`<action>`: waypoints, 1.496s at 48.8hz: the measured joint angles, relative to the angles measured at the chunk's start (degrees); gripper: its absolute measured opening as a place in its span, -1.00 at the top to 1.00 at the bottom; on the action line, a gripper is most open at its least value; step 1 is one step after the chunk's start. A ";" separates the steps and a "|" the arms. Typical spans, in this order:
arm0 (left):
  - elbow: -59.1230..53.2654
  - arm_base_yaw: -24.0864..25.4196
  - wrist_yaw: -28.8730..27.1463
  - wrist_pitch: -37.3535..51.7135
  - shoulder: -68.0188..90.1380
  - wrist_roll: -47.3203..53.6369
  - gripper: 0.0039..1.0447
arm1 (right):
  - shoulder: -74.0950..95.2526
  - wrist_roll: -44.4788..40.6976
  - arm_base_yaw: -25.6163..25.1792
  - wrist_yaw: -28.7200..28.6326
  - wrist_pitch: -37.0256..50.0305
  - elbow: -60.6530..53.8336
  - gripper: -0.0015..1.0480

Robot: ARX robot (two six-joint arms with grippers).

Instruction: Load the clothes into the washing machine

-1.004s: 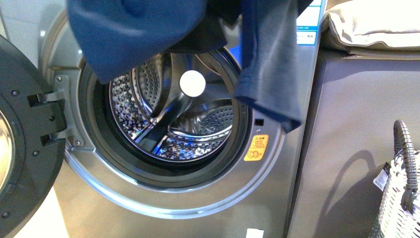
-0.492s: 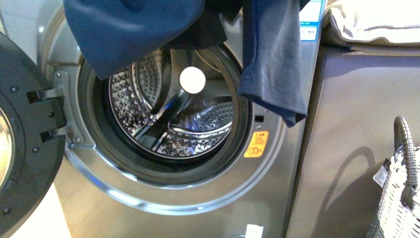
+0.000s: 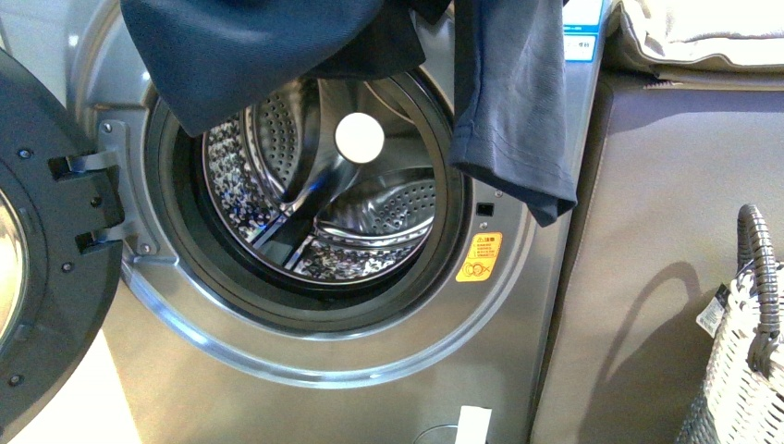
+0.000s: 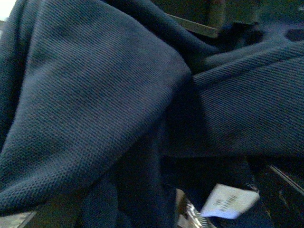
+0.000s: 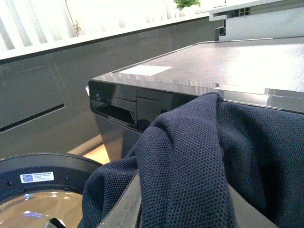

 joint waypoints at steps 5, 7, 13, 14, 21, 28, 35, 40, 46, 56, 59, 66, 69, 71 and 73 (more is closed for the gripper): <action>0.02 -0.24 -0.42 0.79 -0.20 1.40 -0.88 | 0.00 0.00 -0.04 0.07 0.00 0.00 0.58; -0.46 -0.26 0.11 1.11 -1.03 2.01 -0.88 | 0.00 0.02 -0.04 0.07 0.00 0.00 0.58; -3.82 0.42 2.78 1.84 -4.70 2.75 -0.88 | 0.00 0.00 -0.02 0.02 0.00 0.00 0.58; -4.55 0.70 3.10 2.12 -5.42 2.75 -0.88 | 0.00 0.00 -0.02 0.02 0.00 0.00 0.58; -8.74 4.00 6.47 4.94 -8.83 2.32 -0.88 | 0.00 0.00 -0.02 0.02 0.00 0.00 0.58; -11.17 10.58 8.48 9.05 -9.73 0.68 -0.88 | 0.00 0.00 -0.02 0.04 0.00 0.00 0.58; -8.96 13.92 8.46 9.11 -5.88 -0.55 -0.88 | 0.00 0.00 -0.02 0.04 0.00 0.00 0.58; -6.08 13.94 10.08 8.81 -1.66 -0.92 -0.88 | 0.00 0.00 -0.02 0.00 0.00 0.00 0.58; -3.32 12.07 12.70 8.59 2.86 -0.90 -0.88 | 0.00 0.00 -0.02 0.02 0.00 0.00 0.58; 1.11 7.69 13.40 8.81 7.85 -0.46 -0.88 | 0.00 0.00 -0.02 0.04 0.00 0.00 0.58; 2.69 6.75 12.61 9.84 8.94 -0.90 -0.88 | 0.00 0.00 -0.02 0.04 0.00 0.00 0.58; 4.15 4.61 12.15 11.43 9.55 -1.92 -0.88 | 0.00 0.00 -0.02 0.07 0.00 0.00 0.58; 4.15 3.45 13.35 12.31 9.44 -1.95 -0.88 | 0.00 0.00 -0.04 0.04 0.00 0.00 0.58; 4.04 2.34 14.25 12.24 9.18 -1.70 -0.88 | 0.00 0.00 -0.04 0.04 0.00 0.00 0.58; 3.67 0.63 15.15 11.78 8.79 -0.90 -0.88 | 0.00 0.00 -0.02 0.02 0.00 0.00 0.58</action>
